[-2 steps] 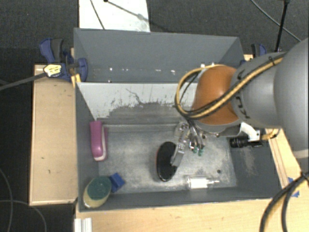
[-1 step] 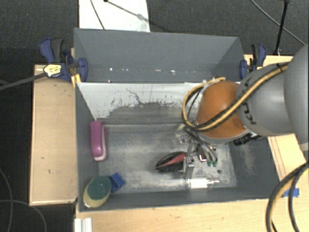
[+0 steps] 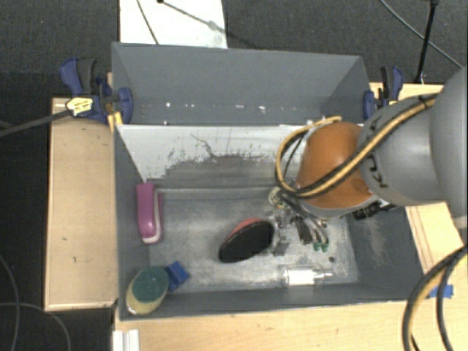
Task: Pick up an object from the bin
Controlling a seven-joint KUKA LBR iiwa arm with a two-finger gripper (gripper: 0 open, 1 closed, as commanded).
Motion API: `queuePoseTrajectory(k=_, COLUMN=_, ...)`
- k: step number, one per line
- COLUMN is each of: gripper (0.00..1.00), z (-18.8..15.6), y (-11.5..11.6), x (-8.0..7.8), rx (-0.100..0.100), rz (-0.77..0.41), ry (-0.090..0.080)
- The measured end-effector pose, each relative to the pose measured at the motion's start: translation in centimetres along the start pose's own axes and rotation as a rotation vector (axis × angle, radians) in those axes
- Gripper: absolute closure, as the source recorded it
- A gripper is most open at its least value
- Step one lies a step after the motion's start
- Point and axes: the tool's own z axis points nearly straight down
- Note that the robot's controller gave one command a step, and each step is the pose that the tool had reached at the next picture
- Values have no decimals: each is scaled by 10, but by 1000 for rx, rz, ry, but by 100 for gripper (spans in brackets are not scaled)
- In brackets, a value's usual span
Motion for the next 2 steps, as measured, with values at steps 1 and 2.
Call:
queuePoseTrajectory(k=1, gripper=100, z=-97, y=16, x=8, rx=-1, rz=-30, ry=-9)
queuePoseTrajectory(k=2, gripper=0, z=-93, y=16, x=9, rx=0, rz=-27, ry=-1)
